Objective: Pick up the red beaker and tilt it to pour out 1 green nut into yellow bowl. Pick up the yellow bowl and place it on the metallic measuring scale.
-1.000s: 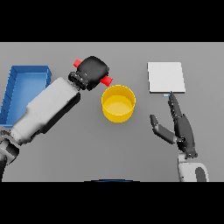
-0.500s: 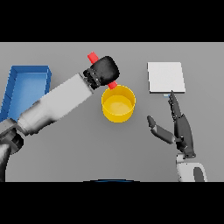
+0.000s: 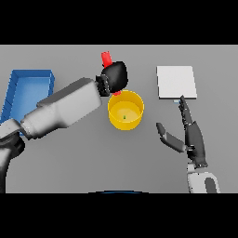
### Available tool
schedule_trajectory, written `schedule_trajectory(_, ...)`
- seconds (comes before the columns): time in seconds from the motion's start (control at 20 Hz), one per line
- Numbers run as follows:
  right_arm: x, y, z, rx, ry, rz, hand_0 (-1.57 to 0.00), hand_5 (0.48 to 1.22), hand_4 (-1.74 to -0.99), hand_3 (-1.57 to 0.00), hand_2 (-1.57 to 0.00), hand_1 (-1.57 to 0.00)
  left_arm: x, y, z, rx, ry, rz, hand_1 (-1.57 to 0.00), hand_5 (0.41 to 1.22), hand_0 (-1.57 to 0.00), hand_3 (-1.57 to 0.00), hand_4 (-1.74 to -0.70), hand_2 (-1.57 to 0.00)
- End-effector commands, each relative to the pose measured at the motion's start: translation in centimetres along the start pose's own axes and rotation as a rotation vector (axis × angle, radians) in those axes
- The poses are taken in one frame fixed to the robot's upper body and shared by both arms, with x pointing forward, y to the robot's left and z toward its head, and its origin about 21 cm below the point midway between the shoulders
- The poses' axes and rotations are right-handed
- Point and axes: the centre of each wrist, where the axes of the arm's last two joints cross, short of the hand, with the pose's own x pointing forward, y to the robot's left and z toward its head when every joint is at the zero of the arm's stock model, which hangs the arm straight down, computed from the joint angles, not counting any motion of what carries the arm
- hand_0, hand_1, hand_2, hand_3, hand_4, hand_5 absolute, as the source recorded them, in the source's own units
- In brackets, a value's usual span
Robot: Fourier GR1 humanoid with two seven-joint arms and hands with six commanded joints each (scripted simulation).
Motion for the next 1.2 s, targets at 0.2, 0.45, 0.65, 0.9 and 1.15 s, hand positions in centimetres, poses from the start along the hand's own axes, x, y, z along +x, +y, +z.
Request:
schedule_trajectory(0.2,-0.2,0.0,0.2,-0.009,-0.011,-0.005,0.0,0.575,-1.128,0.0,0.0,0.0,-0.7,2.6,0.0,0.008,0.001,-0.172,-1.57,1.221,-1.57,-1.57,-1.73,-1.57)
schedule_trajectory(0.45,0.2,0.1,0.0,-0.008,-0.014,-0.001,0.0,0.563,-1.135,0.0,0.0,0.0,-6.8,6.6,1.9,0.019,0.098,-0.293,-1.57,1.221,-1.57,-1.57,-1.73,-1.57)
schedule_trajectory(0.65,0.2,0.5,-0.4,0.005,-0.016,-0.022,0.0,0.554,-1.128,0.0,0.0,0.0,-14.1,6.8,5.2,0.064,0.289,-0.155,-1.57,1.221,-1.57,-1.57,-1.72,-1.57)
schedule_trajectory(0.9,0.0,0.2,-0.6,0.039,-0.032,-0.023,0.0,0.576,-1.104,0.0,0.0,0.0,-22.4,3.6,11.1,0.088,0.564,0.452,-1.57,1.221,-1.57,-1.51,-1.73,-1.57)
schedule_trajectory(1.15,-0.1,0.2,-0.6,0.051,-0.042,-0.018,0.0,0.595,-1.118,0.0,0.0,0.0,-25.1,-7.3,16.2,0.219,0.724,1.147,-1.57,1.221,-1.57,-1.54,-1.74,-1.57)
